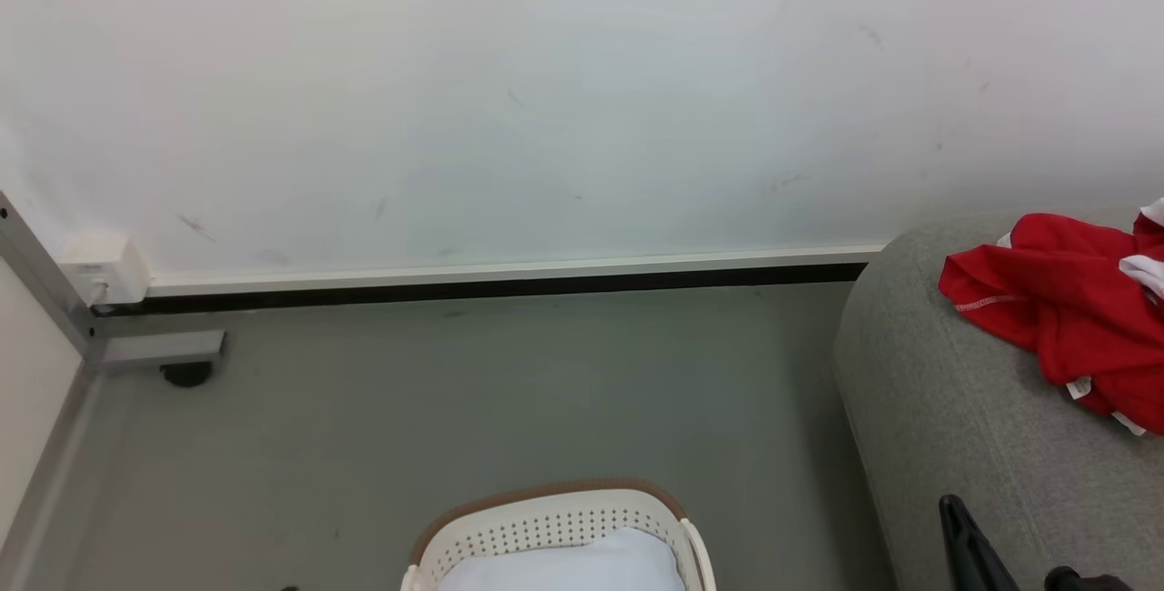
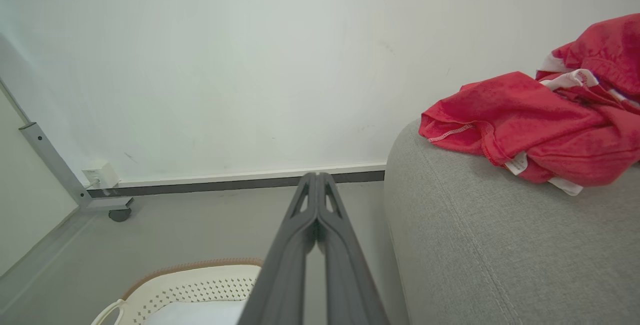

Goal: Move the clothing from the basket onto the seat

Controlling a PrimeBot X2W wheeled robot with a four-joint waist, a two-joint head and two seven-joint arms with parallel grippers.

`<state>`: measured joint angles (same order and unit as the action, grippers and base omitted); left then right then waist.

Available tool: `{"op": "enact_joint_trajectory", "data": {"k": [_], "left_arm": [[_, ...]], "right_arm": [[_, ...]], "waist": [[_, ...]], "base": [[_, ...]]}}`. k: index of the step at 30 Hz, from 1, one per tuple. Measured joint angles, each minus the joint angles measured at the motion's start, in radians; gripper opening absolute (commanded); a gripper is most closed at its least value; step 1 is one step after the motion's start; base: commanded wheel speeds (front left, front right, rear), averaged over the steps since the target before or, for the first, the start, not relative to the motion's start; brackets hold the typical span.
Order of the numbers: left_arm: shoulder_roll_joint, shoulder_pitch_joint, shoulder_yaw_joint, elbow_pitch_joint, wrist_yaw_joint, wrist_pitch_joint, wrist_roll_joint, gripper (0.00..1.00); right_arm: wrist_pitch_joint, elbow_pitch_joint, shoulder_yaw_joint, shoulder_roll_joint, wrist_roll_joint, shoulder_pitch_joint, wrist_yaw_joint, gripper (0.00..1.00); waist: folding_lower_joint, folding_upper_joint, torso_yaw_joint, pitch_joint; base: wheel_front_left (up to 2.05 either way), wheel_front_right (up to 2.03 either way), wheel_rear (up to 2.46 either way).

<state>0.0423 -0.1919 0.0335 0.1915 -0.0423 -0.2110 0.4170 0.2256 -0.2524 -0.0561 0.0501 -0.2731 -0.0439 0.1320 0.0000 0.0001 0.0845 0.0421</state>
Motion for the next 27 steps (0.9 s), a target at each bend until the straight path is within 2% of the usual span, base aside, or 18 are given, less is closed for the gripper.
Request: {"op": "enact_joint_trajectory", "data": {"k": [27], "left_arm": [[0.0, 0.098, 0.026, 0.018, -0.028, 0.107, 0.409, 0.0]], "right_arm": [[-0.094, 0.001, 0.033, 0.015, -0.477, 0.043, 0.0, 0.0]], "waist": [[0.0, 0.0, -0.02, -0.01]], "base": [[0.0, 0.0, 0.0]]}}
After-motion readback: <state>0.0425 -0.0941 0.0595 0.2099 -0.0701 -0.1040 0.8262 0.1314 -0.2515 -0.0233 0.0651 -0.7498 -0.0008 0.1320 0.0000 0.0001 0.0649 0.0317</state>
